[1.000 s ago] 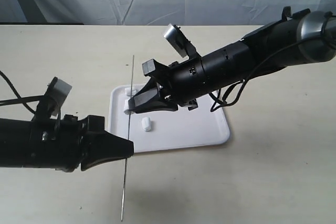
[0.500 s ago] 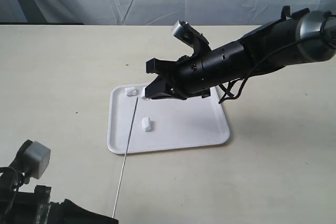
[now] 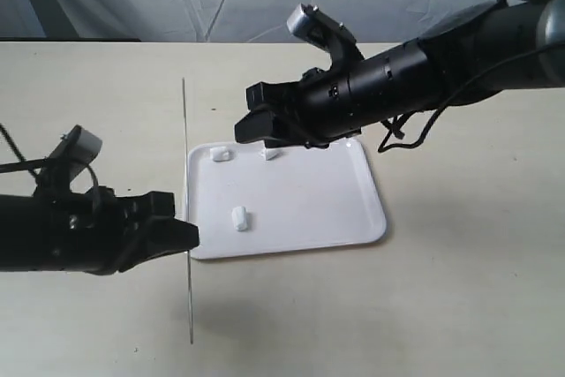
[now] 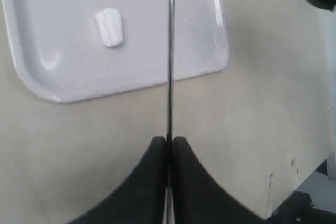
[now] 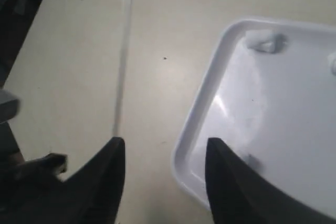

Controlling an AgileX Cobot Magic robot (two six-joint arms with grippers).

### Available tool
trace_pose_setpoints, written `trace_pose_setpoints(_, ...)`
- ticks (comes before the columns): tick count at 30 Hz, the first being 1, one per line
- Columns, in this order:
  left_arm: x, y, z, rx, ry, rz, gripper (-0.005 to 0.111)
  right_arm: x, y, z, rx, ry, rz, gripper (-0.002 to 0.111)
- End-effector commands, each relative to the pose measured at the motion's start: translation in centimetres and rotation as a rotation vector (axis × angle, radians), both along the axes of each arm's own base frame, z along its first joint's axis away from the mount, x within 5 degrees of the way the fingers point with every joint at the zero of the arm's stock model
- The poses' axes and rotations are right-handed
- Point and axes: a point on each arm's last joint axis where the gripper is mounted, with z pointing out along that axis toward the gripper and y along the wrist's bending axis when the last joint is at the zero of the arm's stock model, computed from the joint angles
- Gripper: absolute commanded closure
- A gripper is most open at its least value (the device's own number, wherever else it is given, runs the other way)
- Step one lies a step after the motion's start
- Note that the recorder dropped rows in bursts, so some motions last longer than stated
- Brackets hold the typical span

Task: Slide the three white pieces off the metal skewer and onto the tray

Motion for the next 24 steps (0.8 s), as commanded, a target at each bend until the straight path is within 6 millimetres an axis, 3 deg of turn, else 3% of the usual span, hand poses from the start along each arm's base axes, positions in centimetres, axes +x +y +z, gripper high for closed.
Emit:
trace_pose_setpoints(1,2.8,-1.1,-1.2,0.008,0.038,-0.022,0.107,-1.8,-0.4,3.7,0.040,-0.060,0.109,0.062)
trace_pose_setpoints(7,6.3,-2.2,-4.5,0.063,0.123,-0.010,0.107,-5.7,-1.8,9.2,0.064,-0.122,0.245,0.062)
trace_pose_setpoints(13,7.7,-3.1,-6.7,0.046,0.191,-0.042,0.106,-8.4,-3.0,13.3,0.120,-0.208,0.273,0.062)
trace_pose_setpoints(24,8.1,-3.3,-6.8,0.024,0.198,-0.033,0.098,-10.1,-4.2,14.9,0.075,-0.246,0.264,0.062)
